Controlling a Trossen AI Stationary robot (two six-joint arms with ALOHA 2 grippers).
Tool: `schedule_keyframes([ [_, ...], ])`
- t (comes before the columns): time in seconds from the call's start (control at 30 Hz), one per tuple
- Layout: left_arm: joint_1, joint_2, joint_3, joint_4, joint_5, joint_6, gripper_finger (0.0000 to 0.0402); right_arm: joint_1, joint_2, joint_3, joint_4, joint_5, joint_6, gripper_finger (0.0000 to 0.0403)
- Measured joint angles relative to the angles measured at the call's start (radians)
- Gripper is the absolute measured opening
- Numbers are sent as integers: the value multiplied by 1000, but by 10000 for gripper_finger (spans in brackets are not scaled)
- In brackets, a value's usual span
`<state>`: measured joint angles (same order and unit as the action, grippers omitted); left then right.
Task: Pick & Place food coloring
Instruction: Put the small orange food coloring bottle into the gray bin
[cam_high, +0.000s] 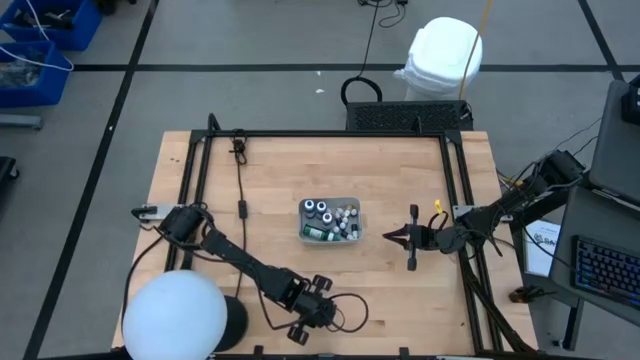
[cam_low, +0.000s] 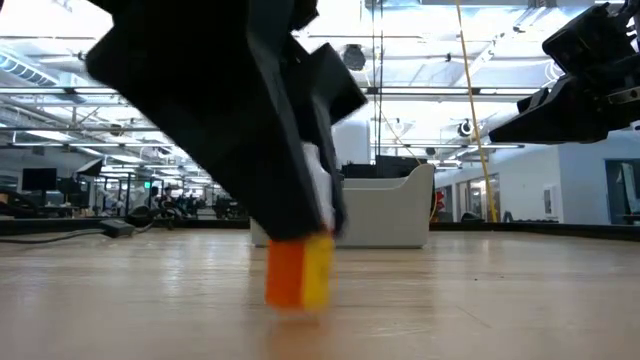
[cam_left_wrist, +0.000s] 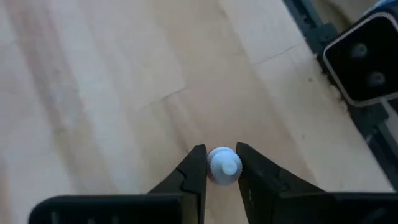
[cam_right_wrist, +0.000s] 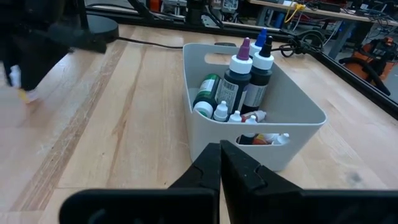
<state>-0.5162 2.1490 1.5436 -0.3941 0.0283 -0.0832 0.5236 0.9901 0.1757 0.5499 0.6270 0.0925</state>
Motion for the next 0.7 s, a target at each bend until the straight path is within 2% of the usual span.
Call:
schedule_keyframes([
  [0.53, 73, -245, 0, -220, -36, 138, 69, 0, 0, 0, -4, 0, 2, 0],
  [0.7, 119, -308, -19, -262, -30, 133, 69, 0, 0, 0, -1, 0, 2, 0],
])
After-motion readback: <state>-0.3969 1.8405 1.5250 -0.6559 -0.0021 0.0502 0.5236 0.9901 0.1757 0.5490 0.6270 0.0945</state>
